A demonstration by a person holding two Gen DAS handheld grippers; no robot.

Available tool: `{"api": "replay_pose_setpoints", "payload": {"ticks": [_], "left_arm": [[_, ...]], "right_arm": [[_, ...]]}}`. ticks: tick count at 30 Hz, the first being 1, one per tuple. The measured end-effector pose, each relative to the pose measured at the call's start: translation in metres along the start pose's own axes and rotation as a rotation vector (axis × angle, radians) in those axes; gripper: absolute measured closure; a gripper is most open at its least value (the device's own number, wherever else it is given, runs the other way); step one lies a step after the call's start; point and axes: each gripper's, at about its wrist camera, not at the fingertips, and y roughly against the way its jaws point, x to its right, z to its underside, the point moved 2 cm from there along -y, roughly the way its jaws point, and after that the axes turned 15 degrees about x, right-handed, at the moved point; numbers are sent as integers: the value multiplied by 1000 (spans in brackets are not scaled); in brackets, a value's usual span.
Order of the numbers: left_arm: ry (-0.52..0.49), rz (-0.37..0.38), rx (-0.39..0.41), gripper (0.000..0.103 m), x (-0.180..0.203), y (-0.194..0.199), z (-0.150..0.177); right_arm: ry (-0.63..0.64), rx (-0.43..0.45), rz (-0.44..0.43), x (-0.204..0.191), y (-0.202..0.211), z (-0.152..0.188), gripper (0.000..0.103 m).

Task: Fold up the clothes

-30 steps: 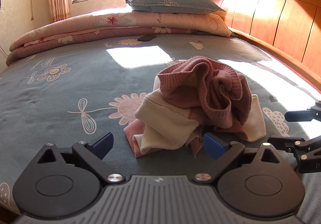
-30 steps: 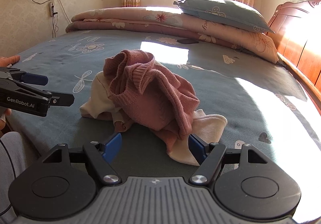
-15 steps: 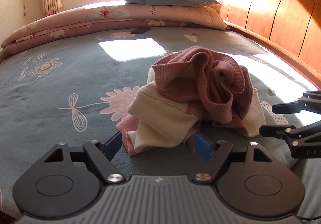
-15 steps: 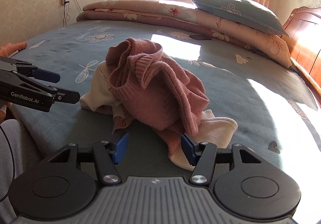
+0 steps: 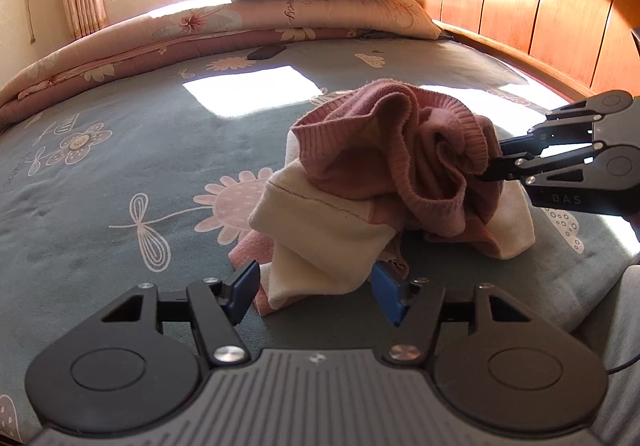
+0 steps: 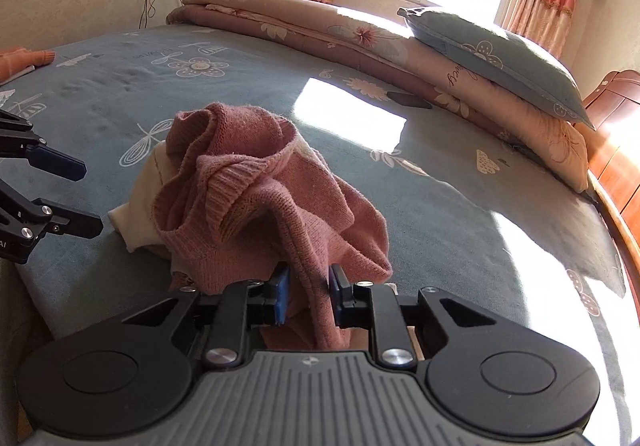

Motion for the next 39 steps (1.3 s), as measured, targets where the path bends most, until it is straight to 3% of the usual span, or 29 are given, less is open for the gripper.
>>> {"api": "replay_pose_setpoints", "payload": {"ticks": [7, 10, 11, 20, 28, 39], "left_arm": [[-3, 14, 14, 42, -4, -1, -5], [-1, 22, 16, 42, -5, -2, -6], [-1, 21, 16, 42, -5, -3, -6], [-25, 35, 25, 42, 0, -7, -8], [-61, 70, 38, 42, 13, -8, -11], [-259, 132, 114, 42, 36, -16, -15]], "right_arm": [[41, 17, -7, -5, -21, -4, 79], [39, 9, 2, -3, -24, -5, 92], [32, 10, 6, -1, -23, -5, 92], [-75, 40, 123, 46, 21, 0, 93], [-125, -2, 216, 82, 50, 21, 93], [-149, -75, 199, 75, 56, 47, 93]]}}
